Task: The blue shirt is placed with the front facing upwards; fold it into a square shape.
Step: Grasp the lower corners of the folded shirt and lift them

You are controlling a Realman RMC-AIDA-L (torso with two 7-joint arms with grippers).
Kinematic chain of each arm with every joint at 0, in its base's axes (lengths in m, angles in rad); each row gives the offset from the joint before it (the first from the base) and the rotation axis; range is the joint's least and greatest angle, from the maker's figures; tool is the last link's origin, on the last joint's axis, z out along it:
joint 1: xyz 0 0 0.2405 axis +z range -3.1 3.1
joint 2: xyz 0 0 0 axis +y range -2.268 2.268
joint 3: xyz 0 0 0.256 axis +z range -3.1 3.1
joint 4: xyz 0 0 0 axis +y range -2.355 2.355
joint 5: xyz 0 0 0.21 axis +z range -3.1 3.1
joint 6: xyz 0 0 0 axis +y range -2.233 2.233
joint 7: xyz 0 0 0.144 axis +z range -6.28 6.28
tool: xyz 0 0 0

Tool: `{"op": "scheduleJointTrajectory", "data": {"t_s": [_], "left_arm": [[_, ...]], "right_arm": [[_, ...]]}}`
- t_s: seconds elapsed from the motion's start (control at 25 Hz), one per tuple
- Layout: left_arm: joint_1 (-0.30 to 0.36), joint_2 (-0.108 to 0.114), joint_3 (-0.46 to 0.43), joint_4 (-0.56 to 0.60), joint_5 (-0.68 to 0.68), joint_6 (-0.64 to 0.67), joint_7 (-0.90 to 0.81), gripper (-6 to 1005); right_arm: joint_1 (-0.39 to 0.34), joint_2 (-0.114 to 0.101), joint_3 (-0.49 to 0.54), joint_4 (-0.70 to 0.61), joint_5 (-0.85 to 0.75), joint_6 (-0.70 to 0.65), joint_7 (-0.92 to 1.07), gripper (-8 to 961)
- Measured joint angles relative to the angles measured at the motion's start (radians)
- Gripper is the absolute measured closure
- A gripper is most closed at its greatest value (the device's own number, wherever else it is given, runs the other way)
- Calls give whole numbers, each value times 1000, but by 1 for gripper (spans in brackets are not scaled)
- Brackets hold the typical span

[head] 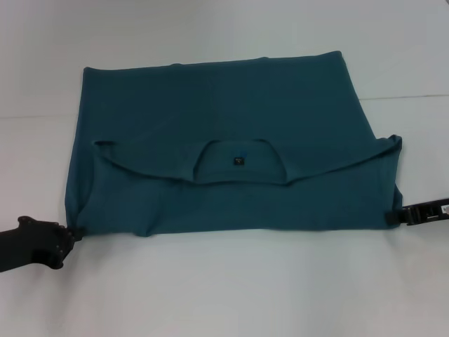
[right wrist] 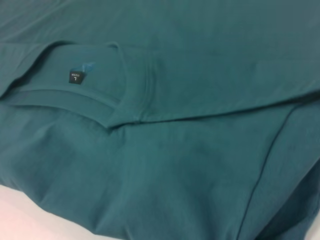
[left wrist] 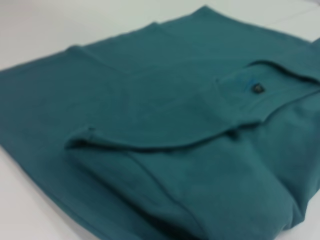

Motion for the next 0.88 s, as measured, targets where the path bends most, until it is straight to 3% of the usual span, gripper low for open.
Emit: {"op": "scheduleJointTrajectory", "data": {"t_s": [0.4,0.88], "left_arm": [[43,-1,-74,40,-56,131,43,988],[82,-4,-120,61,-74,254,77,988]], "right_arm": [[-92,69,8,-234,76,-146,-53,916],[-223,97,21,-259,196,-192,-183,913]]}}
